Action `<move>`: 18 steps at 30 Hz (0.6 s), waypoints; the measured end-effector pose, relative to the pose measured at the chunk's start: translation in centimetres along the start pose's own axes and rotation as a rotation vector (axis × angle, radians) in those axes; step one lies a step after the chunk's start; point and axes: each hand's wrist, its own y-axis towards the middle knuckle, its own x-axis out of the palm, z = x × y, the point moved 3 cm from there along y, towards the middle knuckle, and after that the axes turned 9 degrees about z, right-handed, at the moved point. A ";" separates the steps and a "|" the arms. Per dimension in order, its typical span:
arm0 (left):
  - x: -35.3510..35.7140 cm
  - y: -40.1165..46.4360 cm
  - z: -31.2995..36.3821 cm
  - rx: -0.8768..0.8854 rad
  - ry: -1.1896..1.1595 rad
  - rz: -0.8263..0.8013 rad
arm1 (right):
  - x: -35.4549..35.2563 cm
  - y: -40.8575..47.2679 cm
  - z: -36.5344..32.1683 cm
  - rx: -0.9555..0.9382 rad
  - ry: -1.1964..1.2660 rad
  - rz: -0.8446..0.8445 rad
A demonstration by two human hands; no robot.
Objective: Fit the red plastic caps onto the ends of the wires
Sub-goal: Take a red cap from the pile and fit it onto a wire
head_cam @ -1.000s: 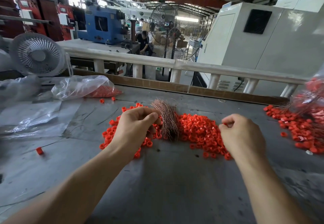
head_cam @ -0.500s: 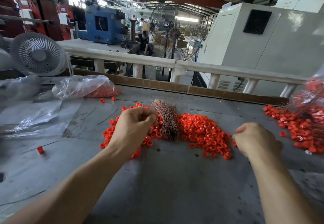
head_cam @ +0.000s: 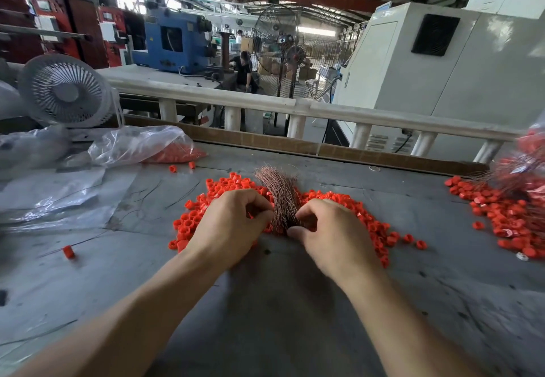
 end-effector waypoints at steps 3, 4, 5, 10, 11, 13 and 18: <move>0.1 0.1 -0.1 0.006 0.000 -0.003 | -0.1 0.0 0.0 -0.028 -0.028 0.016; 0.1 0.1 -0.1 0.006 -0.001 -0.005 | -0.1 0.0 0.0 -0.033 -0.027 0.028; 0.1 0.0 -0.1 0.007 -0.001 -0.006 | -0.2 0.0 0.0 -0.038 -0.024 0.043; 0.4 0.0 -0.3 0.016 -0.015 -0.005 | -0.6 0.0 -0.3 -0.074 0.020 0.088; 0.4 0.0 -0.3 0.019 -0.023 -0.003 | -0.7 0.0 -0.4 -0.086 0.039 0.098; 0.4 0.0 -0.1 0.024 -0.056 -0.001 | -1.1 0.0 -0.9 -0.124 0.095 0.134; 0.5 -0.4 0.9 0.037 -0.277 -0.121 | -1.8 -0.2 -2.5 -0.208 0.270 0.209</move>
